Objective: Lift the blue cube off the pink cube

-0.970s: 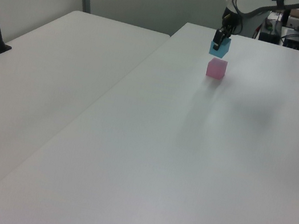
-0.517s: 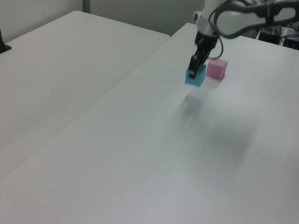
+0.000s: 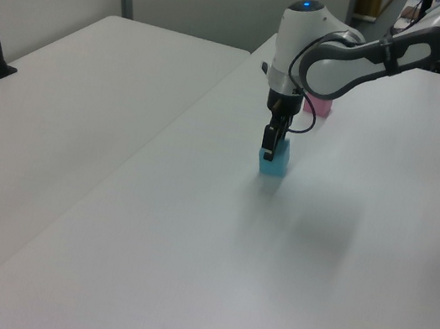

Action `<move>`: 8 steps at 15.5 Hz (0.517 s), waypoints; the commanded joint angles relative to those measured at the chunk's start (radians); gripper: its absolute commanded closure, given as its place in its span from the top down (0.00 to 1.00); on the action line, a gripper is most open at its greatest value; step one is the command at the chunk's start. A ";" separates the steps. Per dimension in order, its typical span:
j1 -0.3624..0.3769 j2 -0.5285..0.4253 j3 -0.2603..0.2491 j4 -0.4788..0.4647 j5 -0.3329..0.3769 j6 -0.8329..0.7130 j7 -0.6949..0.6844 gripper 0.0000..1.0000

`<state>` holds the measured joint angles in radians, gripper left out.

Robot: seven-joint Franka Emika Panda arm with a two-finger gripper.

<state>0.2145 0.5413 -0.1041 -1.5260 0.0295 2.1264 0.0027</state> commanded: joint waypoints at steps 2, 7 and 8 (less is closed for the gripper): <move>0.000 -0.096 -0.019 -0.022 0.003 -0.075 0.002 1.00; -0.026 -0.283 -0.039 -0.020 0.001 -0.284 0.007 1.00; -0.041 -0.318 -0.042 -0.020 -0.009 -0.330 0.000 1.00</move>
<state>0.1979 0.3669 -0.1305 -1.5064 0.0295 1.9170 0.0027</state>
